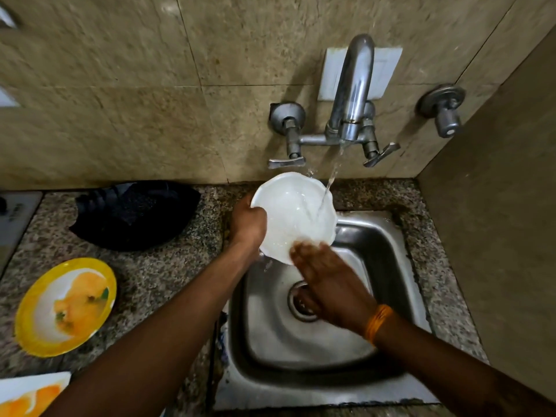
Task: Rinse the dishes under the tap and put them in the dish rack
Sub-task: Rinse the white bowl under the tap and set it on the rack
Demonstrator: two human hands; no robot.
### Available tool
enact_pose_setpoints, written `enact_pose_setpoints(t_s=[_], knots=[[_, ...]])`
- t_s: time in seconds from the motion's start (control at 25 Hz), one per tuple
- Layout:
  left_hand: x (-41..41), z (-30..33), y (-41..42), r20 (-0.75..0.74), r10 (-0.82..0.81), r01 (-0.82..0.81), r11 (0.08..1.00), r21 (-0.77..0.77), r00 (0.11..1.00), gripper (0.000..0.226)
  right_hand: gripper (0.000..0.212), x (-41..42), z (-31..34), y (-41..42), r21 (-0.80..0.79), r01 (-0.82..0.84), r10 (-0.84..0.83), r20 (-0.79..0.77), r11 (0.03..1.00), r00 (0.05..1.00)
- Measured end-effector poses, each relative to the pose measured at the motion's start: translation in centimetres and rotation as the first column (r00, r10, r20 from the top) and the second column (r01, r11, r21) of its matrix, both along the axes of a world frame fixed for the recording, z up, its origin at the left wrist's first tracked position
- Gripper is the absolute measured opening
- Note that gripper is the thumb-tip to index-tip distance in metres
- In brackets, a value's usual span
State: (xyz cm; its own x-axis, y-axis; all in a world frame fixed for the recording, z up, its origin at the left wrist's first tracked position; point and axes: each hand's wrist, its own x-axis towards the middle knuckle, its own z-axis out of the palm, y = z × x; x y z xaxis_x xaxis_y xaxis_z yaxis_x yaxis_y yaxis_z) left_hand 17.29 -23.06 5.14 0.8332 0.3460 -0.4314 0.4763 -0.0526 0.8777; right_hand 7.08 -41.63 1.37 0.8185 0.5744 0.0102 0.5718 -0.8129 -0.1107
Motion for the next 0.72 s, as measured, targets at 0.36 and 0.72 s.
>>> enact_pose_setpoints(t_s=[0.36,0.72], knots=[[-0.8,-0.4,-1.7,-0.178,-0.089,0.084,0.996,-0.033,0.980,0.038,0.072,0.7,0.3,3.0,0.043,0.097,-0.097,-0.007,0.994,0.995],[-1.3,-1.2,-1.1,-0.036,-0.425,0.381,0.842,-0.382,0.904,0.054,0.025,-0.6,2.8,1.5,0.674,0.595,-0.378,-0.463,0.437,0.802]])
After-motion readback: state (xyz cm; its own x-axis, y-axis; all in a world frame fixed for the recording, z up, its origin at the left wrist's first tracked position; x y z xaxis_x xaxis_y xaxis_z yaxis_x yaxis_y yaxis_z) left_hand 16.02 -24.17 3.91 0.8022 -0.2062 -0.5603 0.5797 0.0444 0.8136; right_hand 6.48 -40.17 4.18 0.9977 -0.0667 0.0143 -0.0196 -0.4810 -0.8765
